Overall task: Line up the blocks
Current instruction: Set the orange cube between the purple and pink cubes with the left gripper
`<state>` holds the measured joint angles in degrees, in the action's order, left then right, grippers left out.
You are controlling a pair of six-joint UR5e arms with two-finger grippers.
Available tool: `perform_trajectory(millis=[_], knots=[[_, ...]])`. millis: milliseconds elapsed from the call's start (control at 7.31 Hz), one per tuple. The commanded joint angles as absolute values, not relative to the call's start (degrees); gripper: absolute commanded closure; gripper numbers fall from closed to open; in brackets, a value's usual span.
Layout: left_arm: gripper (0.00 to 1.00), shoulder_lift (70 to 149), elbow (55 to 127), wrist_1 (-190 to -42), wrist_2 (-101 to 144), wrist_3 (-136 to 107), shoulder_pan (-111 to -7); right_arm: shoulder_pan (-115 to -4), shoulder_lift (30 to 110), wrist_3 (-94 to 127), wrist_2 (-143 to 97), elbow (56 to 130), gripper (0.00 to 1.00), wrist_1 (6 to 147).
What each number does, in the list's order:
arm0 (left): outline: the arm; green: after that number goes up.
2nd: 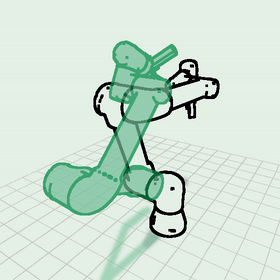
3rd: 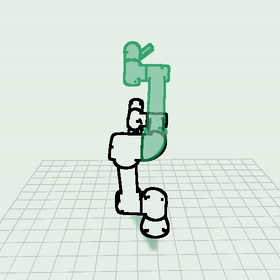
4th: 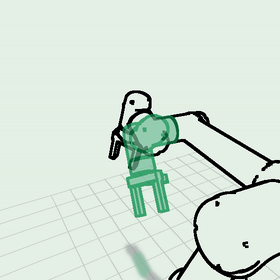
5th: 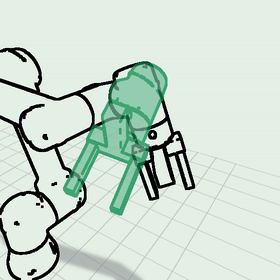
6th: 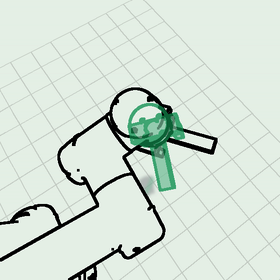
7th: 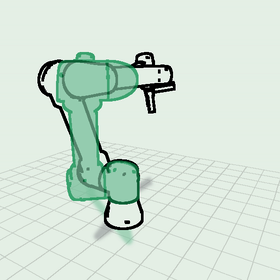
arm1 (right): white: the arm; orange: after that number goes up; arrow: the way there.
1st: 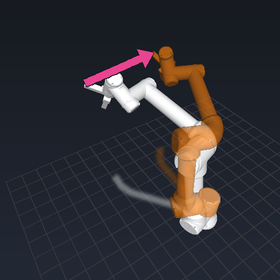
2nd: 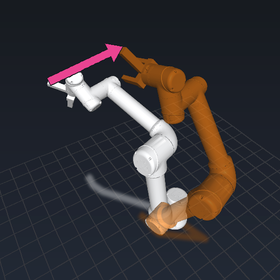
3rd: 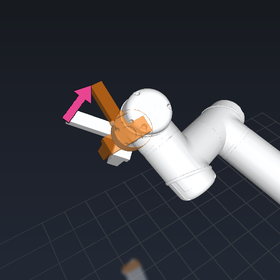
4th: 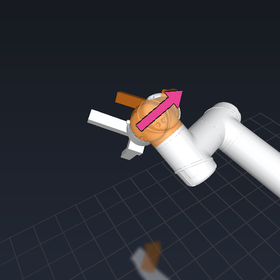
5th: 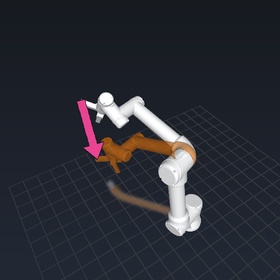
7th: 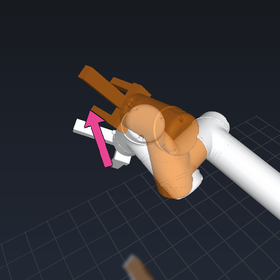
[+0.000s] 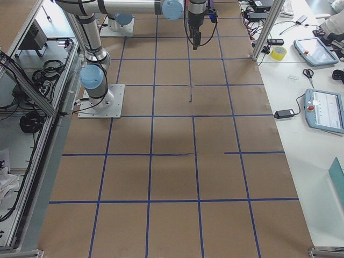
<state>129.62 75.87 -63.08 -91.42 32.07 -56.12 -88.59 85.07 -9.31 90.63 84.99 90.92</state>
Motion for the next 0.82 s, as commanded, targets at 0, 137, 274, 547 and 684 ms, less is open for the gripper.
perform_trajectory(millis=[0, 137, 274, 547, 684], knots=[[1.00, 131.4, 76.5, -61.6, -91.5, 32.8, -56.1, -88.6, 85.0, -9.4, 90.8, 85.1, 0.00, 90.9], [1.00, 132.1, 76.5, -60.6, -91.5, 33.0, -56.1, -88.6, 85.0, -9.4, 90.7, 85.1, 0.00, 91.0], [1.00, 132.3, 76.6, -60.6, -91.5, 33.0, -56.1, -88.6, 85.0, -9.3, 90.6, 85.0, 0.00, 91.0], [1.00, 132.0, 76.5, -60.5, -91.6, 33.0, -56.1, -88.6, 85.0, -9.4, 90.6, 85.1, 0.00, 91.1], [1.00, 132.0, 76.3, -60.3, -92.4, 33.0, -56.1, -88.6, 85.0, -9.4, 90.6, 85.1, 0.00, 91.1]])
